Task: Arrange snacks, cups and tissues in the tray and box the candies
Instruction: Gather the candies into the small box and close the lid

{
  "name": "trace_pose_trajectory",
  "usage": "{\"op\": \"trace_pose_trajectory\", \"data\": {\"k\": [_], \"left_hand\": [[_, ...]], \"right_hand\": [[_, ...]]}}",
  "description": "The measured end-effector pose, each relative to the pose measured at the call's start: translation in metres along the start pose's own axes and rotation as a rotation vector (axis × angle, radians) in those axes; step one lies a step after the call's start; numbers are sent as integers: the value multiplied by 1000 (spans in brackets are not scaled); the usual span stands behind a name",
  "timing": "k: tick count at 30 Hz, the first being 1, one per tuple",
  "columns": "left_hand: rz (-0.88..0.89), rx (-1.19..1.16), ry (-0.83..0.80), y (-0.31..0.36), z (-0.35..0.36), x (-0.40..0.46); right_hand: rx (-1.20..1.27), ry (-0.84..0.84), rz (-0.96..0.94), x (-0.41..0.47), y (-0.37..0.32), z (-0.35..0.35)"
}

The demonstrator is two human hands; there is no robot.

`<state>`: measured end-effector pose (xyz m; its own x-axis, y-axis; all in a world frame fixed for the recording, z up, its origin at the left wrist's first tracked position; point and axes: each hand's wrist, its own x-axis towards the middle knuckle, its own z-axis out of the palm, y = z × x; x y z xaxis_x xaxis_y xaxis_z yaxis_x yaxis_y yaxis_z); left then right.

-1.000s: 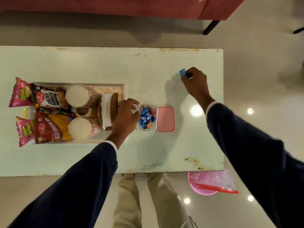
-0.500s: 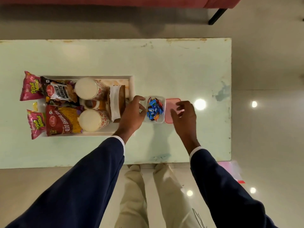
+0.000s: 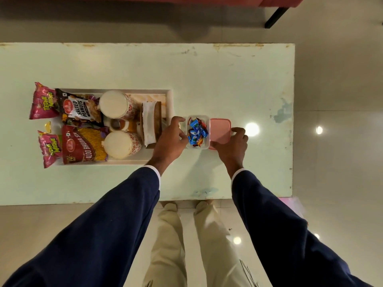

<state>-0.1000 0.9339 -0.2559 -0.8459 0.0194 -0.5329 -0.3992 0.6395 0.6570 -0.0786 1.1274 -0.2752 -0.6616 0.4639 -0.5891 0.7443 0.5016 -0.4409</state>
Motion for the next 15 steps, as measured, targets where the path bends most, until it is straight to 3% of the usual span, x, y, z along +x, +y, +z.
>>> {"op": "trace_pose_trajectory", "data": {"k": [4,8,10,13,15], "left_hand": [[17,3,7,-1,-4,-3],[20,-85,94,10,-11,-8],[-68,-350,44,21,-17,-7],[-270,-849,-189,36,-31,-6],[-274,-926,-306,41,-37,-7]], "right_hand": [[-27,-132,-10,6,-5,-11],[134,-43,-130,-4,-13,-33],[189,59,-290,-14,-20,-45],[176,73,-565,-30,-31,-55],[155,35,-682,-36,-36,-54]]}}
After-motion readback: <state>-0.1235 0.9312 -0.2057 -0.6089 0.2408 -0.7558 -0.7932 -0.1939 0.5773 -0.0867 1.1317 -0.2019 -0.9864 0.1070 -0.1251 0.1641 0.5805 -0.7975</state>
